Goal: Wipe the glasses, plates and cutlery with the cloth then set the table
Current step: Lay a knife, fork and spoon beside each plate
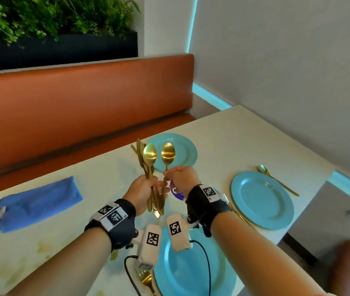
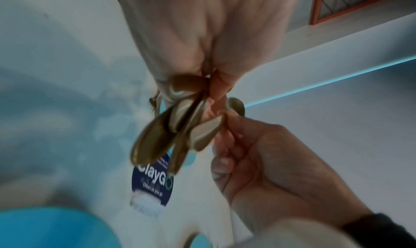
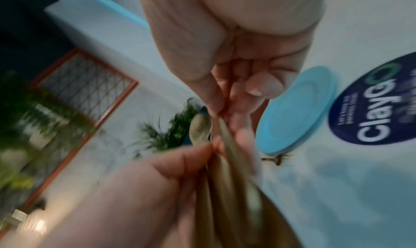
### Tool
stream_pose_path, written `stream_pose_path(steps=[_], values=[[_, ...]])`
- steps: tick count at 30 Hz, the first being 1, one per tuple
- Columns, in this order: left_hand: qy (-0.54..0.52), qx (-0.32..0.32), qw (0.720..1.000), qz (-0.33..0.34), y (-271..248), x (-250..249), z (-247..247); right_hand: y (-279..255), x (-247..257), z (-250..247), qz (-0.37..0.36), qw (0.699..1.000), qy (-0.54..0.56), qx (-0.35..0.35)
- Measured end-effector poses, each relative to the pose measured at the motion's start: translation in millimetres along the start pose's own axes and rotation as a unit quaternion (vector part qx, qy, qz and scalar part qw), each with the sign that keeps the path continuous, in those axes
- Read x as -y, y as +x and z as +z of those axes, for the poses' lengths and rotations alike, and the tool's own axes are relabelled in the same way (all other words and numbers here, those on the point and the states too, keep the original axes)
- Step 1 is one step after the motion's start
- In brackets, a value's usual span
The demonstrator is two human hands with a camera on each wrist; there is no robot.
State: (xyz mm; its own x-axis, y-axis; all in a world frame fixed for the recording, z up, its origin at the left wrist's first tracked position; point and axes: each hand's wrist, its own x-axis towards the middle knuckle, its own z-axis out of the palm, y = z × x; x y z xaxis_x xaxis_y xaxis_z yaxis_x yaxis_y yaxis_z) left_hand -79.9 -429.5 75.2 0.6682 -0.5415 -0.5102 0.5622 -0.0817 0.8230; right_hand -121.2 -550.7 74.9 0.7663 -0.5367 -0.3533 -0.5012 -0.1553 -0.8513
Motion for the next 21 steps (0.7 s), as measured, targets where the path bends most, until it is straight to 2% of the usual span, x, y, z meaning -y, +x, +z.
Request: stream_pose_path(steps=[2,4,7,10,14,21], values=[[-0.016,-0.012,1.000,-0.018,-2.5,10.6,7.2,-6.1,-16.3,-26.5,0.024,0.999,0.012,-0.041],[-0.015,-0.027,0.999,-0.027,-5.1,20.4,10.4,-13.8,-38.6,-60.4,0.037,0.996,-0.021,-0.073],[-0.013,-0.051,0.998,-0.033,-4.4,29.9,7.4,-25.9,-73.8,-106.7,0.060,0.979,-0.181,-0.078],[0.032,-0.066,0.997,-0.021,-0.6,36.1,4.7,-33.9,-111.5,-132.0,0.116,0.930,-0.344,-0.055],[0.055,-0.063,0.996,-0.009,1.1,40.4,11.1,-36.6,-149.5,-136.6,0.158,0.919,-0.360,-0.039],[0.066,-0.057,0.996,-0.016,7.5,47.9,19.6,-27.7,-171.0,-120.5,0.157,0.924,-0.347,-0.030]])
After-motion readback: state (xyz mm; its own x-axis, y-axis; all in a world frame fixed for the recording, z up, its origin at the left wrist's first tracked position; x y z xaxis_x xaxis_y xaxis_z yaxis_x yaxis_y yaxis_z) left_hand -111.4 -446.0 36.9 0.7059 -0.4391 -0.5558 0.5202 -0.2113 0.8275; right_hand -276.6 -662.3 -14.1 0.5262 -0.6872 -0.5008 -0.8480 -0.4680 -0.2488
